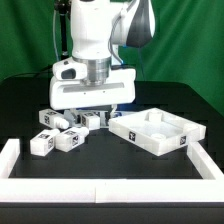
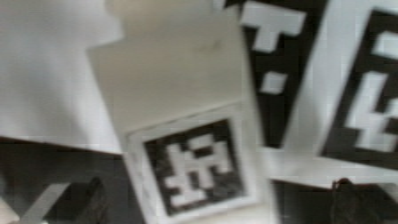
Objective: Assemble one leg
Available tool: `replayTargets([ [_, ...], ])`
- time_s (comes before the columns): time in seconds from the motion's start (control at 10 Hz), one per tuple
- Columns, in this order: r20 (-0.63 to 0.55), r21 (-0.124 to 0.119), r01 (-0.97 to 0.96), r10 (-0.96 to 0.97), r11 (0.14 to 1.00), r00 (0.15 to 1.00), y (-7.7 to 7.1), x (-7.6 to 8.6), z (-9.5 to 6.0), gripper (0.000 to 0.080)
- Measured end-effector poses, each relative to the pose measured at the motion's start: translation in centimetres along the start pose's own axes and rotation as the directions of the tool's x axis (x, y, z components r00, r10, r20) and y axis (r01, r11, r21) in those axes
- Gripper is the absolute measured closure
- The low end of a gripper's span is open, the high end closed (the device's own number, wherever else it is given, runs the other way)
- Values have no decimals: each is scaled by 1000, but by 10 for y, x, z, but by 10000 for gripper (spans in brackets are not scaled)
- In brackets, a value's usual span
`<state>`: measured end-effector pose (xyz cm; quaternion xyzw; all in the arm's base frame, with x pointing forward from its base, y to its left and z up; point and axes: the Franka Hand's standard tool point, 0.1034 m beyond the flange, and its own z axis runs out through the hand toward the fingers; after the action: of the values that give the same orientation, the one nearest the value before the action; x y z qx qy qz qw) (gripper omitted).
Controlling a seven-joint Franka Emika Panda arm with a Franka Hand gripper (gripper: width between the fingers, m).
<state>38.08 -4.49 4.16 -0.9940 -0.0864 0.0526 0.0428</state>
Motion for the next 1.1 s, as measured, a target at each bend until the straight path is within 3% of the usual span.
replayTargets([
  [0.1,-13,4,13,-13,1000,1000,-2,14,-16,152],
  [0.2,-26,0,50,-50,999,998,-5,25,-22,152],
  [0.3,-39,-7,158,-158,987,987,-8,36,-25,151],
  [0.4,-59,-21,229,-230,973,971,-7,44,-17,151],
  [0.5,-55,-25,213,-214,977,975,-5,29,-2,151],
  [0.8,-44,-14,201,-201,979,979,-9,33,-7,151],
  [1.1,-62,-57,252,-256,966,965,-25,81,-14,151],
])
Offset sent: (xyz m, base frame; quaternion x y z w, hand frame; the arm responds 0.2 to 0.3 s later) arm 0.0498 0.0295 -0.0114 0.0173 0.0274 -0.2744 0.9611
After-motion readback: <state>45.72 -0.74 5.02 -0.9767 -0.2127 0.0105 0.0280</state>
